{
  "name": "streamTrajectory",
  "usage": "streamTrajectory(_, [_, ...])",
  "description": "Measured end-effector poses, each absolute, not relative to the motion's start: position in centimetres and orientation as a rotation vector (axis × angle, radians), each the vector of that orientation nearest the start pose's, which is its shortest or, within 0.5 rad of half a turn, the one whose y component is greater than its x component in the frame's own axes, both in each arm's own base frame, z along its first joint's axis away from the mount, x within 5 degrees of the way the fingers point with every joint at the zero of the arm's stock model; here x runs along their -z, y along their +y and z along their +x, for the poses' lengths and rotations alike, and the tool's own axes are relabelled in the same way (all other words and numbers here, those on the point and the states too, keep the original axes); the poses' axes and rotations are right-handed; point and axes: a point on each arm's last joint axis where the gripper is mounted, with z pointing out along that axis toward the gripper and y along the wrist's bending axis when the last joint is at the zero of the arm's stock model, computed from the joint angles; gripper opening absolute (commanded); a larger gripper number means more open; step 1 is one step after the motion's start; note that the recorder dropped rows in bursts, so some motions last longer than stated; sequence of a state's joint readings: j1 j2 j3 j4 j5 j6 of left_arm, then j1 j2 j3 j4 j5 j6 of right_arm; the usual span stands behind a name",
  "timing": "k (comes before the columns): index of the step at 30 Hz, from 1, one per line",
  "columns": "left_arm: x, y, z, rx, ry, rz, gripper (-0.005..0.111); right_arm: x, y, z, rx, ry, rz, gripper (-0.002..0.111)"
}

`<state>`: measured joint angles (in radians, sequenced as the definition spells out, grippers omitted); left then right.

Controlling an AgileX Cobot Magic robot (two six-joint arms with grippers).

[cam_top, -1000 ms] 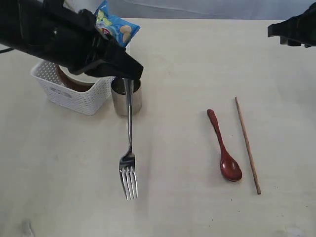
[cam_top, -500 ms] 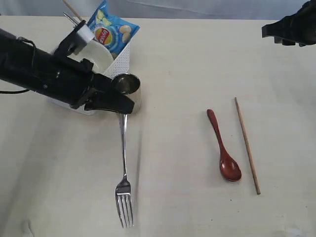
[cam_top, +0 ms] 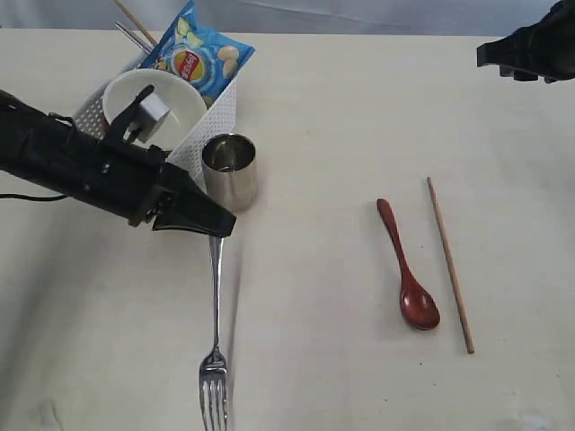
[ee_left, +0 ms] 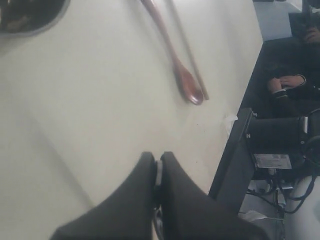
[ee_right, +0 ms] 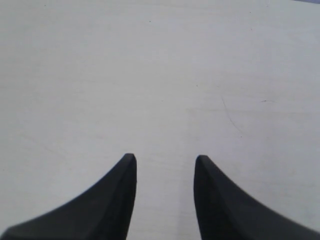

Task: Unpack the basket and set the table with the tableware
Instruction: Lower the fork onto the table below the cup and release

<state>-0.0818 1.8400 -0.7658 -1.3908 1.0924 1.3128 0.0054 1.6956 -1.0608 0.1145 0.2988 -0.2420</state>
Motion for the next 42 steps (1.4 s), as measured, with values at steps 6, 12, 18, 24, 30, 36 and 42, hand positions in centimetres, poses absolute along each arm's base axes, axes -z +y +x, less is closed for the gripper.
streamTrajectory(6, [-13.5,-10.1,27.5,1.434,2.514,0.403,0.000,-21.9,0.5,35.9,0.018,2.406,-0.182,0.037])
streamTrajectory(12, [-12.5,-10.0,27.8,1.401,2.542,0.338,0.000,-21.9,0.5,35.9,0.018,2.406,-0.182,0.037])
streamTrajectory(18, [-12.1,-9.8,28.3,1.346,2.556,0.269,0.000,-21.9,0.5,36.0,0.019,2.404,-0.181,0.037])
streamTrajectory(24, [-12.0,-9.6,28.5,1.312,2.562,0.233,0.000,-21.9,0.5,36.0,0.019,2.404,-0.181,0.037])
streamTrajectory(30, [-11.6,-9.4,28.9,1.259,2.572,0.159,0.000,-21.9,0.5,36.0,0.019,2.404,-0.183,0.037])
streamTrajectory(36, [-11.7,-10.1,29.1,1.243,2.534,0.182,0.000,-21.9,0.5,36.0,0.020,2.404,-0.186,0.037])
streamTrajectory(42, [-11.4,-10.8,29.6,1.134,2.548,0.154,0.000,-21.9,0.5,36.0,0.020,2.404,-0.185,0.037])
